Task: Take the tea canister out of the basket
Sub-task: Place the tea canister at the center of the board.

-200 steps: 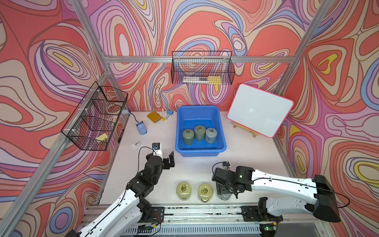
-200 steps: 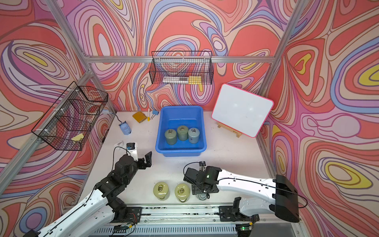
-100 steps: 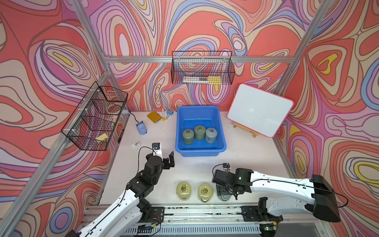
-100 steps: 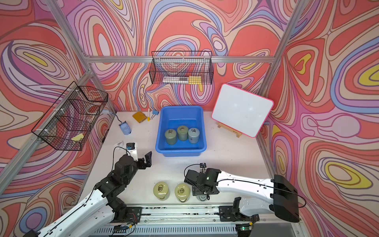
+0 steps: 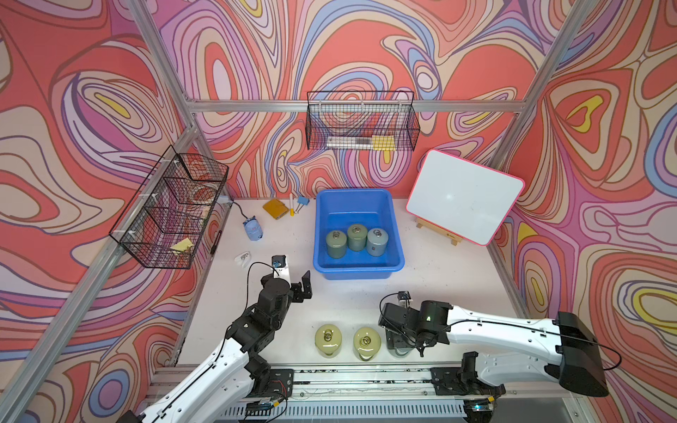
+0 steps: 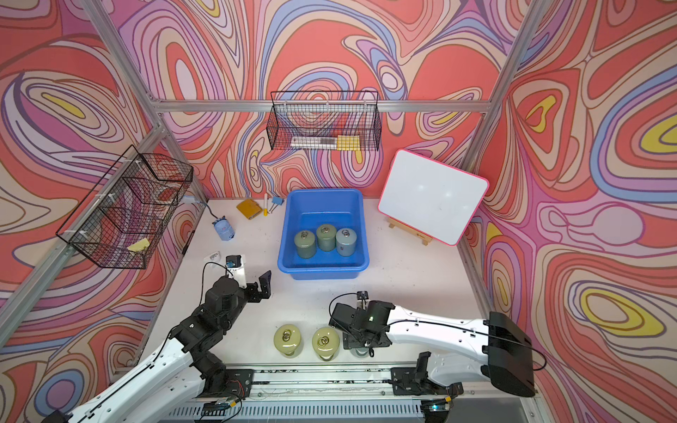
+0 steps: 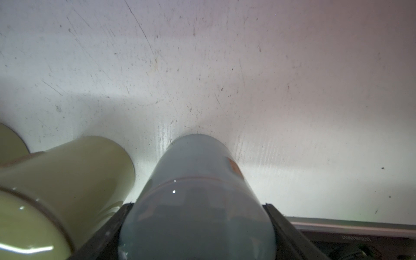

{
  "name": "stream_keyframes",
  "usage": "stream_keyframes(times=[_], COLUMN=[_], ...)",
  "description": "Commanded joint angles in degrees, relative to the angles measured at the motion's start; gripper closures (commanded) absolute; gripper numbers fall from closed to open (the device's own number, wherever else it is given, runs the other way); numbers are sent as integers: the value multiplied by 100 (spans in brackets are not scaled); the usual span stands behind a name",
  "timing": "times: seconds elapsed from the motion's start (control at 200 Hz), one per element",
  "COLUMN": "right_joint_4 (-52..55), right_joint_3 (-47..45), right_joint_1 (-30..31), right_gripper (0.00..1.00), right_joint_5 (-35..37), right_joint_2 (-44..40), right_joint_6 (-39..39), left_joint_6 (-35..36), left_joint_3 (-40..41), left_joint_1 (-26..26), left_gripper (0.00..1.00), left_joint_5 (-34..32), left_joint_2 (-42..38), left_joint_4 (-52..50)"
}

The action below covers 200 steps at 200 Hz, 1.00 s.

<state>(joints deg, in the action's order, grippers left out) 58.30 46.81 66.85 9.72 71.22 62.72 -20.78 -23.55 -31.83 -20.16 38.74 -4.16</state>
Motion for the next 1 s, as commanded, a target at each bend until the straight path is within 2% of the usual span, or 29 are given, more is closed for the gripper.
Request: stream_keyframes(times=[0.0,0.065,0.27,0.556,0.761,0.996], right_joint_4=[-101,-56,170,830,833,46], right_joint_3=[-51,-25,198,1098,1589,1538], right_joint_1=[39,39,39,-53,-829,-1871], right_gripper=[7,2,2,2,2,2], right_joint_5=[-24,-5,148,1033,1261,1267], right_joint_2=[-152,-174,-274,-469,-568,-610], right_joint_6=[131,130,137,-257,-1212,-2407], left_joint_6=[76,78,89,256,175,60], left_joint_3=[44,48,50,19,-545,-1861], left_joint_1=[37,37,37,37,38,37], left_gripper=[1,1,1,1,1,1], left_joint_5=[-56,-49,-40,314,726,1258], left_joint_2=[-22,-33,-60,-45,426,1348], left_joint_4=[136,136,135,256,-103,-739])
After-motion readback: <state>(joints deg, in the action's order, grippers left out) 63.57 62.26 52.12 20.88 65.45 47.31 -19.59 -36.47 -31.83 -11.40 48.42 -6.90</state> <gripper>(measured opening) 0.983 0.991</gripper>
